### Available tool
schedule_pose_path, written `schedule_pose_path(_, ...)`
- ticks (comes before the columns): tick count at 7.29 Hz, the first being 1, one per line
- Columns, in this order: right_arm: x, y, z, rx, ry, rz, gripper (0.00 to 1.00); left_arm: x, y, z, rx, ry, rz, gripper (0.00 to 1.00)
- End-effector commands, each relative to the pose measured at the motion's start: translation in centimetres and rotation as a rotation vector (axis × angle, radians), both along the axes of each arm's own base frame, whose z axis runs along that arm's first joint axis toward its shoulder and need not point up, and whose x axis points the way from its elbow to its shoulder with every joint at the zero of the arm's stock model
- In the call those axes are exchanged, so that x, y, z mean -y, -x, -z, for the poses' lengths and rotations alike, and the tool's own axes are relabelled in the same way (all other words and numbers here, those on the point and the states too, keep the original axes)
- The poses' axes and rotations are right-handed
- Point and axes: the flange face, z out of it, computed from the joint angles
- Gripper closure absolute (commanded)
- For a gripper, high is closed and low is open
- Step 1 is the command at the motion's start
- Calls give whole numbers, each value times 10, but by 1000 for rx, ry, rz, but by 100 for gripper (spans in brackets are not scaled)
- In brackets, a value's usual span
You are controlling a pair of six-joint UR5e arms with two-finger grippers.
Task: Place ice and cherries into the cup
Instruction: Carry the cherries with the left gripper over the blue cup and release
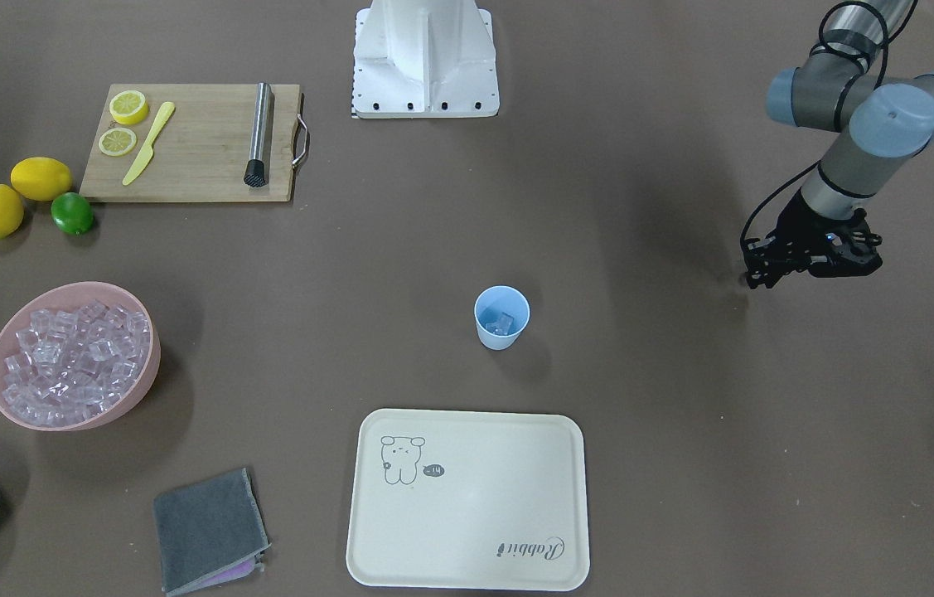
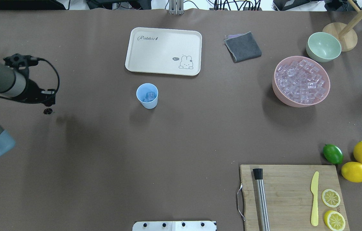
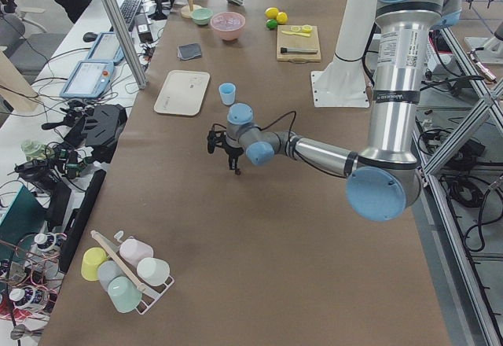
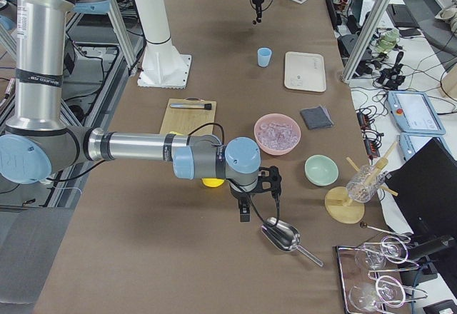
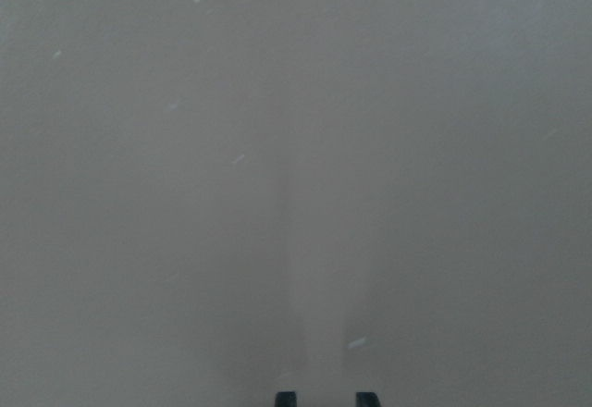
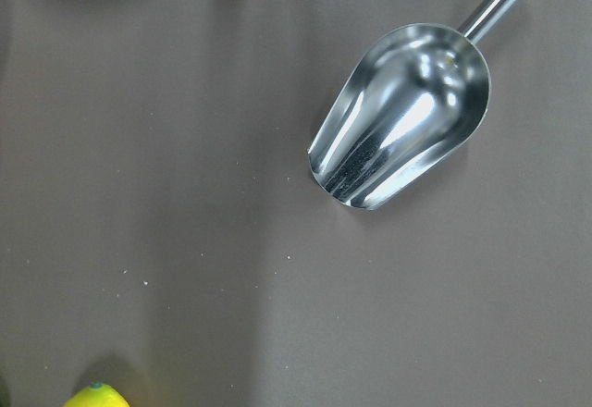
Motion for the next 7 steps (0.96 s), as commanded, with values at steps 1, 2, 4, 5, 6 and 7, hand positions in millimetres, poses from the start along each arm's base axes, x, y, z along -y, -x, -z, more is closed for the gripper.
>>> schedule_pose_path(1,-1,0,0,2,1,0,0,57,-43,169,3,103,101,69)
schedule_pose_path(2,-1,0,-1,2,2,0,0,82,-67,232,-33,137,151,69)
schedule_pose_path(4,-3,1,-2,8,5,0,0,77,-118,298,-107,195,267,70)
schedule_pose_path(5,-4,1,-3,8,8,0,1,58,-151,300,-117,187,295,70)
schedule_pose_path(6,-4,1,-4,8,10,0,0,54,-166,288,-146,159,297,69)
schedule_pose_path(7,-5,1,-5,7,12,0,0,52,-169,278,-169,148,291,69)
